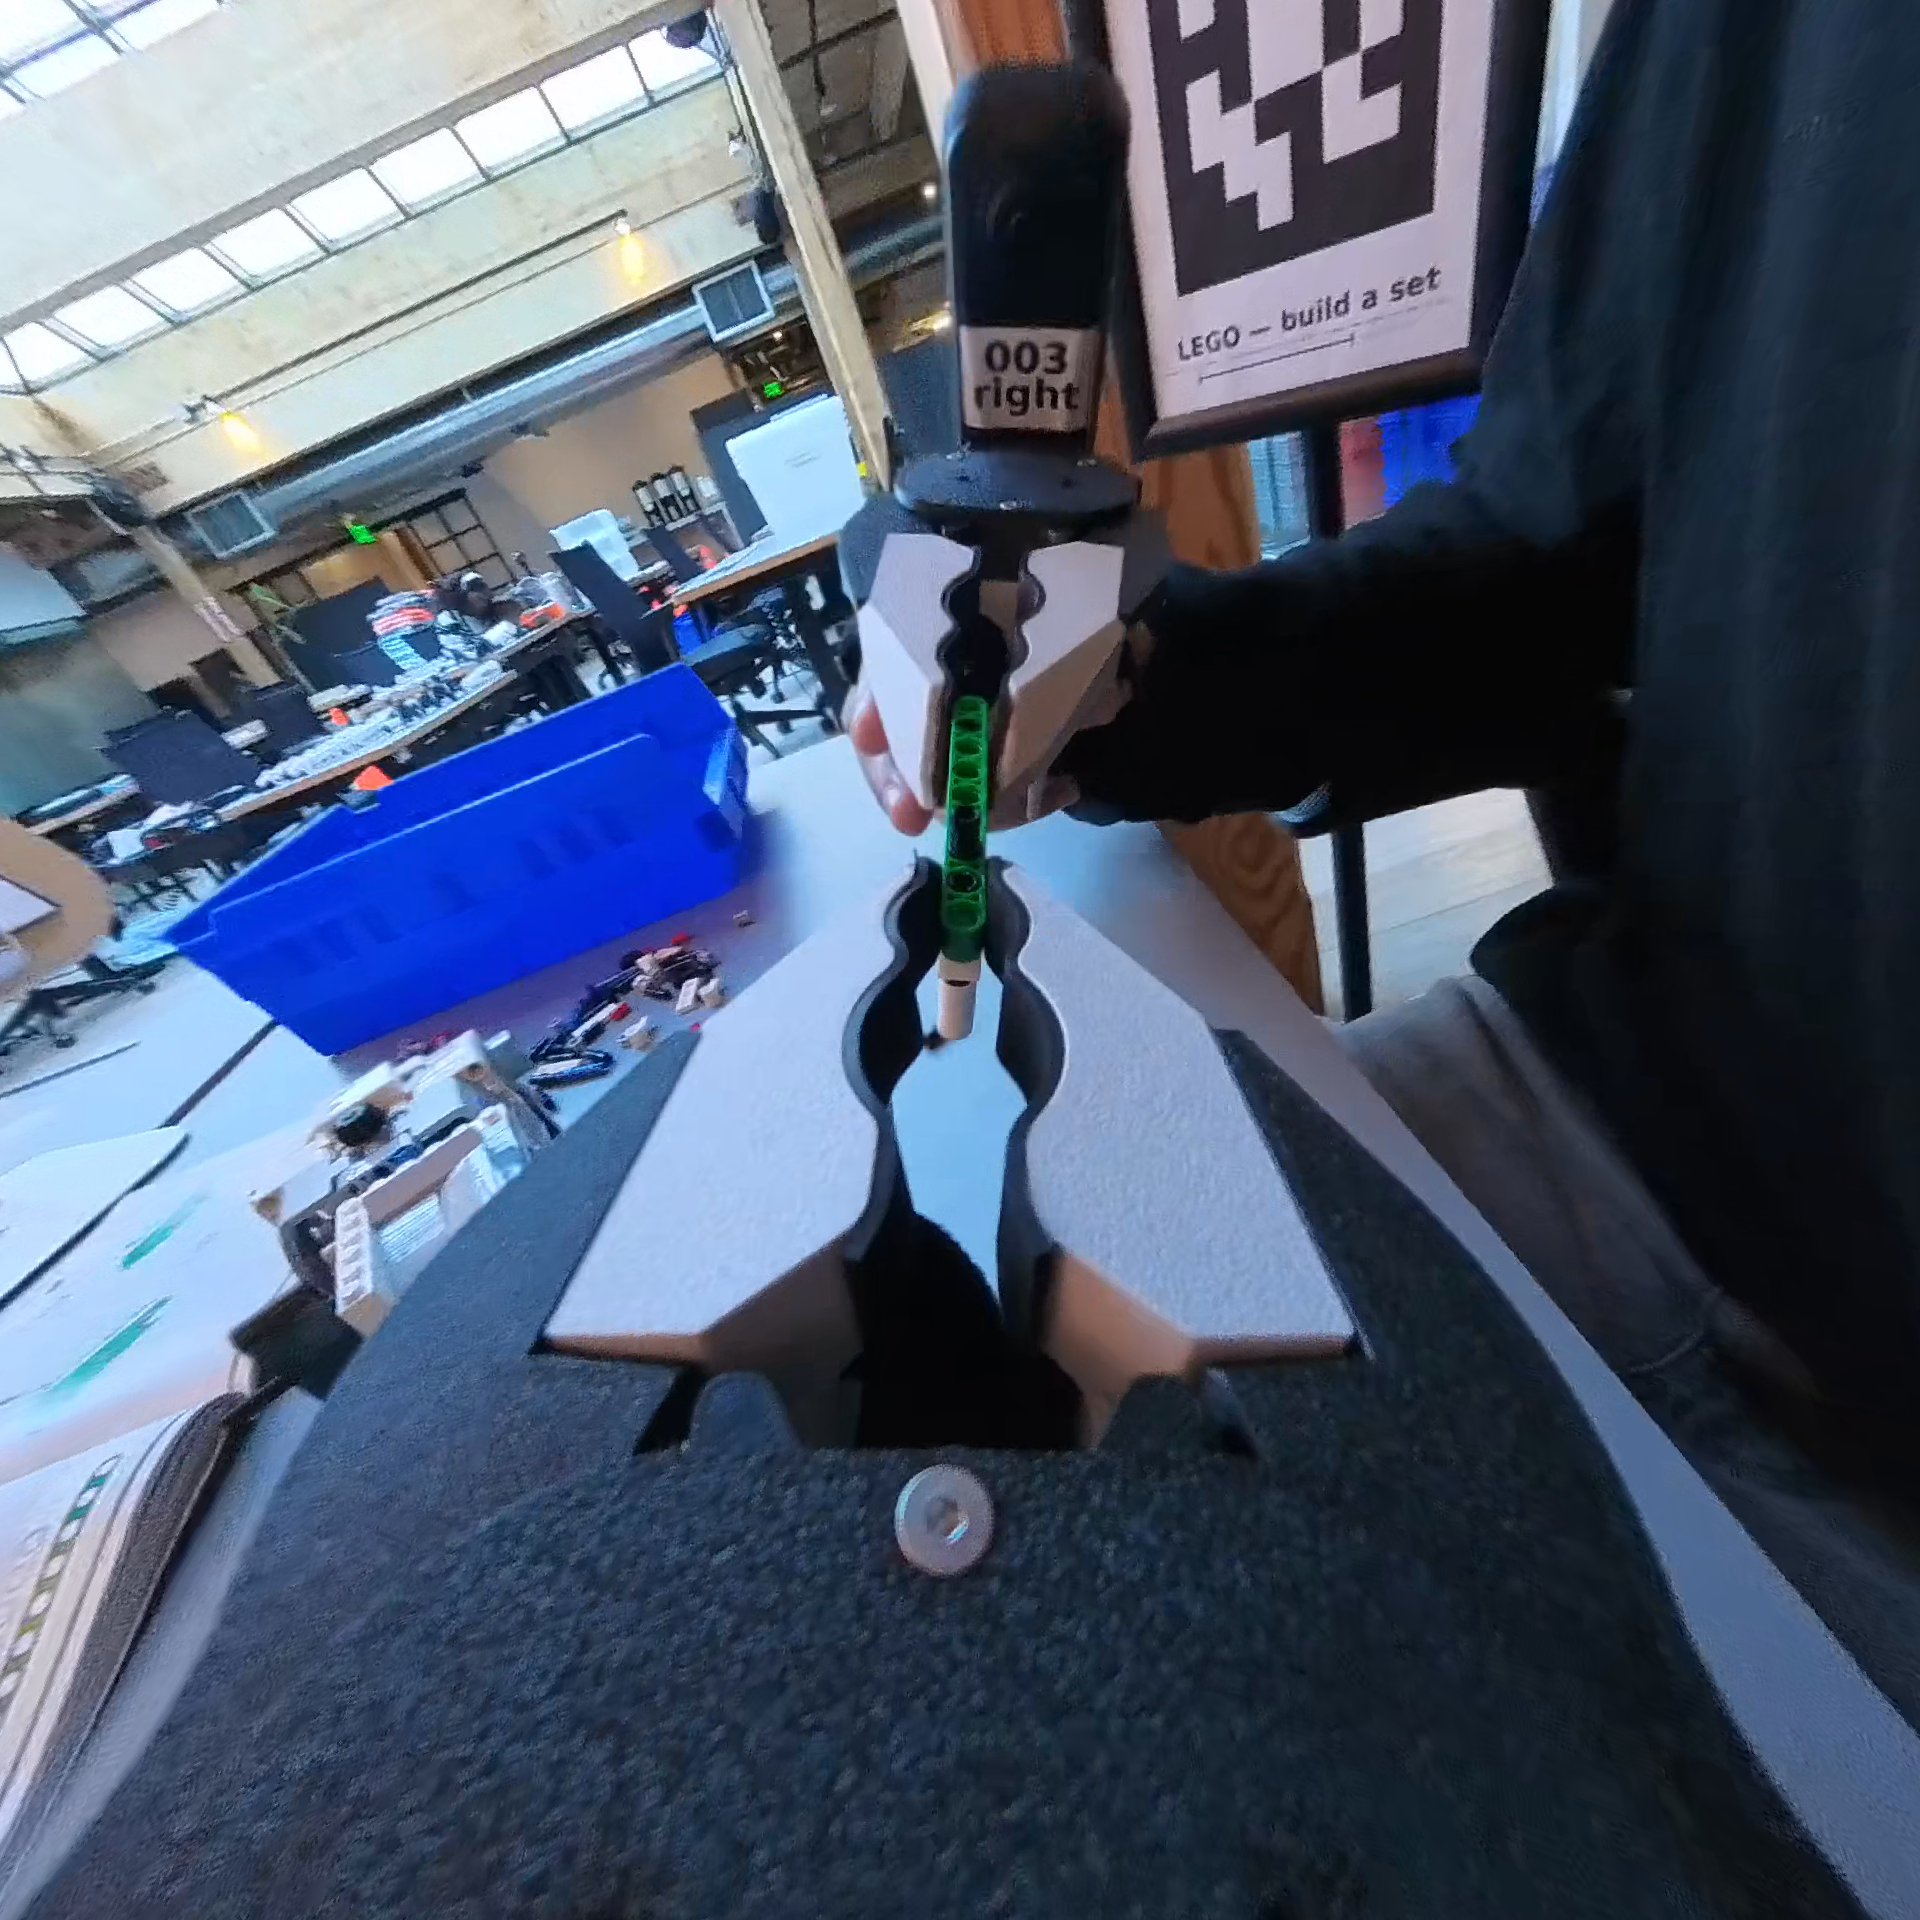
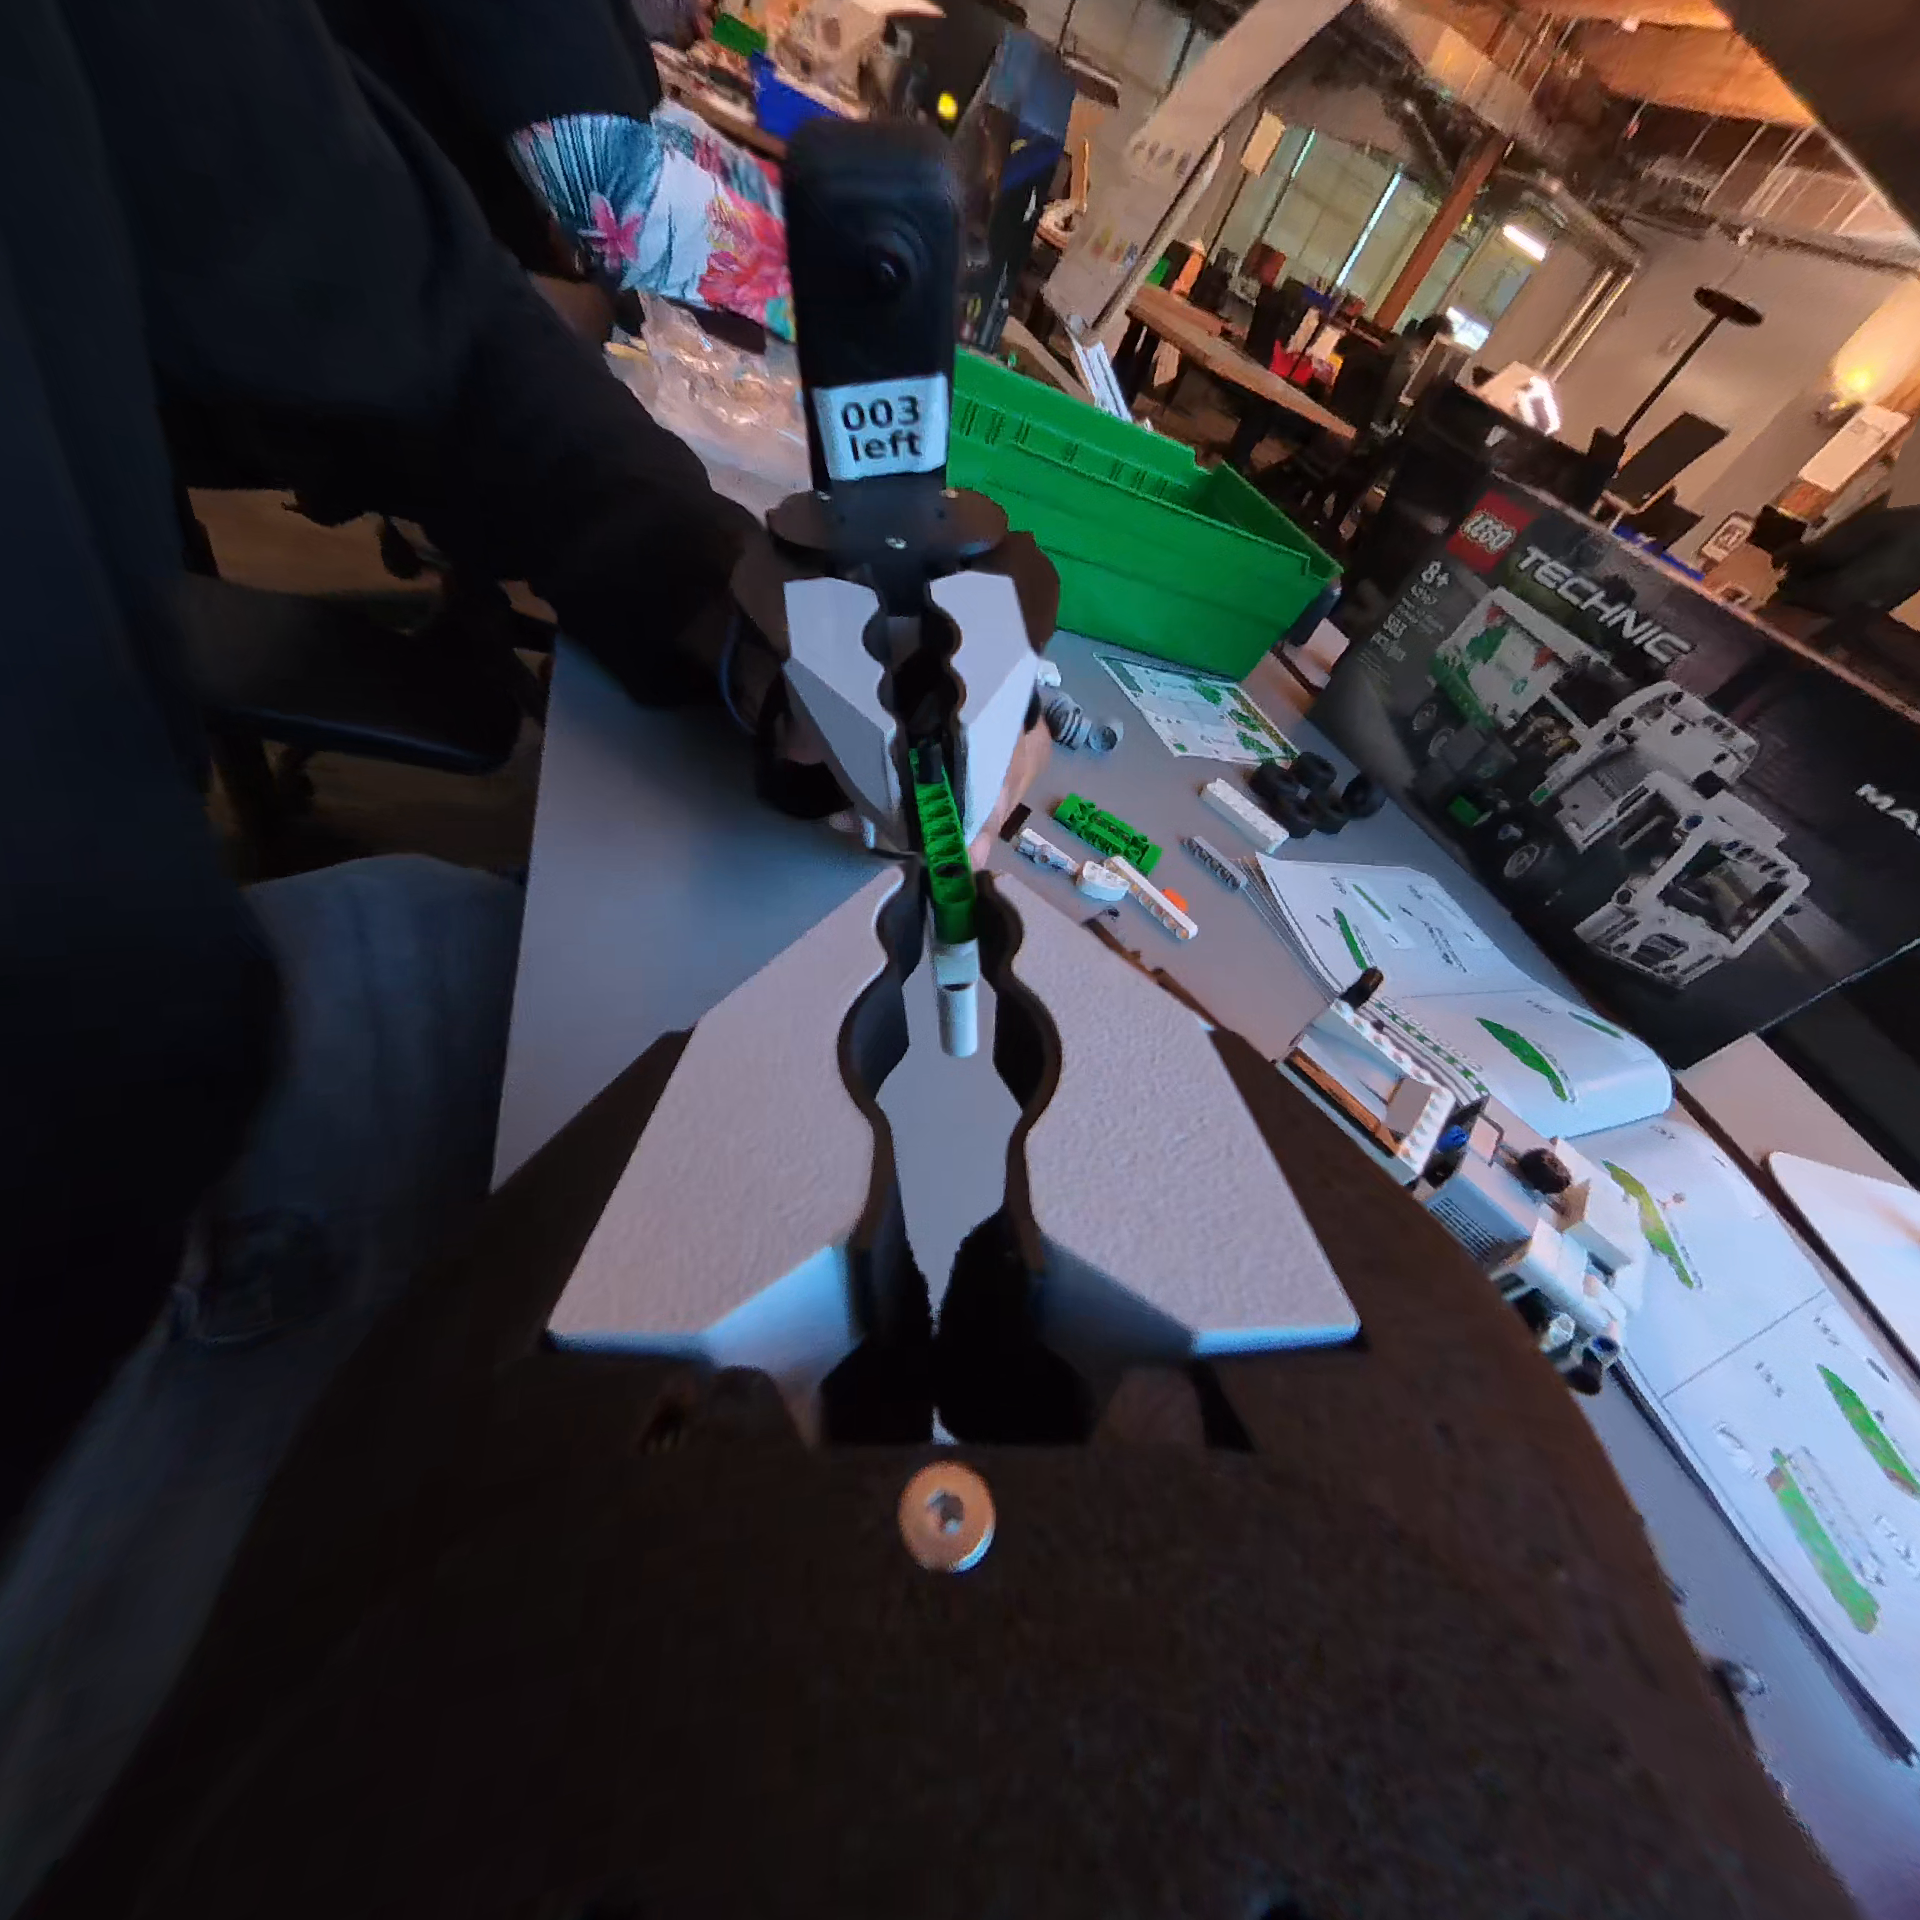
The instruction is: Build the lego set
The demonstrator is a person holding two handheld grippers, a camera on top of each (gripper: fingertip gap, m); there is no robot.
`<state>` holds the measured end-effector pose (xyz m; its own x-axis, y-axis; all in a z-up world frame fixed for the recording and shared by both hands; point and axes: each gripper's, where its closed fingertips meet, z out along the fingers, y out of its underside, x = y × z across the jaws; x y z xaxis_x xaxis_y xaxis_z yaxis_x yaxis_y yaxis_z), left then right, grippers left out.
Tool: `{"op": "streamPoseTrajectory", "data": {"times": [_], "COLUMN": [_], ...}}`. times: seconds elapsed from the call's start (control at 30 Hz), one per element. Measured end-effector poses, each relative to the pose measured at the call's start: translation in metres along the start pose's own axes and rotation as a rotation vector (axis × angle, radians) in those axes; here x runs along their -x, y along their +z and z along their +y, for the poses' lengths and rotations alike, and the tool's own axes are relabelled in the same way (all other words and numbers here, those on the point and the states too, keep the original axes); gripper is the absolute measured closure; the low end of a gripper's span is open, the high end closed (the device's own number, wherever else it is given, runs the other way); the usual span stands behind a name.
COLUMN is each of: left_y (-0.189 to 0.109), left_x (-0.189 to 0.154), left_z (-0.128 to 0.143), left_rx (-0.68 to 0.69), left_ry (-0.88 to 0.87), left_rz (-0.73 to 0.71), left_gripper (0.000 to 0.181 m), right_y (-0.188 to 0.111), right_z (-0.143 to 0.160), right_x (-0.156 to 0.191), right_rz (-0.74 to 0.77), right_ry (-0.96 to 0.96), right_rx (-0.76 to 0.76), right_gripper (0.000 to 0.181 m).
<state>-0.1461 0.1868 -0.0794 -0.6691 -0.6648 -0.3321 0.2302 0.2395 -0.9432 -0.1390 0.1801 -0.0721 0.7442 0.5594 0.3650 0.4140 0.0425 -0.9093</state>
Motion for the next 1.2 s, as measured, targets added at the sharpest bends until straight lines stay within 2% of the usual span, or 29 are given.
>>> {"op": "streamPoseTrajectory", "data": {"times": [0.2,0.4,0.57,0.7,0.8,0.87,0.93,1.03,1.13,1.2], "left_y": [0.001,0.000,0.002,0.007,0.012,0.019,0.034,0.061,0.079,0.086], "left_x": [-0.008,-0.012,-0.009,-0.006,0.013,0.020,0.018,0.009,0.011,0.008], "left_z": [-0.001,0.000,0.002,0.012,0.028,0.039,0.050,0.073,0.088,0.086], "left_rx": [-0.002,0.000,0.008,0.062,0.184,0.305,0.428,0.561,0.634,0.635], "left_ry": [-0.026,-0.087,-0.094,-0.068,-0.076,-0.083,-0.177,-0.323,-0.230,-0.181], "left_rz": [0.064,0.113,0.093,0.049,-0.077,-0.135,-0.164,-0.199,-0.204,-0.103], "left_gripper": [0.175,0.175,0.175,0.174,0.161,0.158,0.140,0.144,0.152,0.156], "right_y": [0.001,0.005,0.005,0.004,-0.018,-0.054,-0.091,-0.103,-0.097,-0.098], "right_z": [-0.002,-0.005,-0.004,0.005,0.028,0.058,0.096,0.125,0.128,0.120], "right_x": [0.010,0.014,0.011,0.008,-0.014,-0.046,-0.071,-0.076,-0.071,-0.071], "right_rz": [-0.072,-0.081,-0.067,-0.035,0.097,0.270,0.428,0.556,0.585,0.584], "right_ry": [0.017,0.002,0.031,-0.006,-0.113,-0.211,-0.293,-0.403,-0.459,-0.437], "right_rx": [-0.027,-0.069,-0.080,-0.019,0.150,0.343,0.521,0.601,0.565,0.502], "right_gripper": [0.174,0.174,0.174,0.174,0.175,0.175,0.175,0.174,0.174,0.174]}}
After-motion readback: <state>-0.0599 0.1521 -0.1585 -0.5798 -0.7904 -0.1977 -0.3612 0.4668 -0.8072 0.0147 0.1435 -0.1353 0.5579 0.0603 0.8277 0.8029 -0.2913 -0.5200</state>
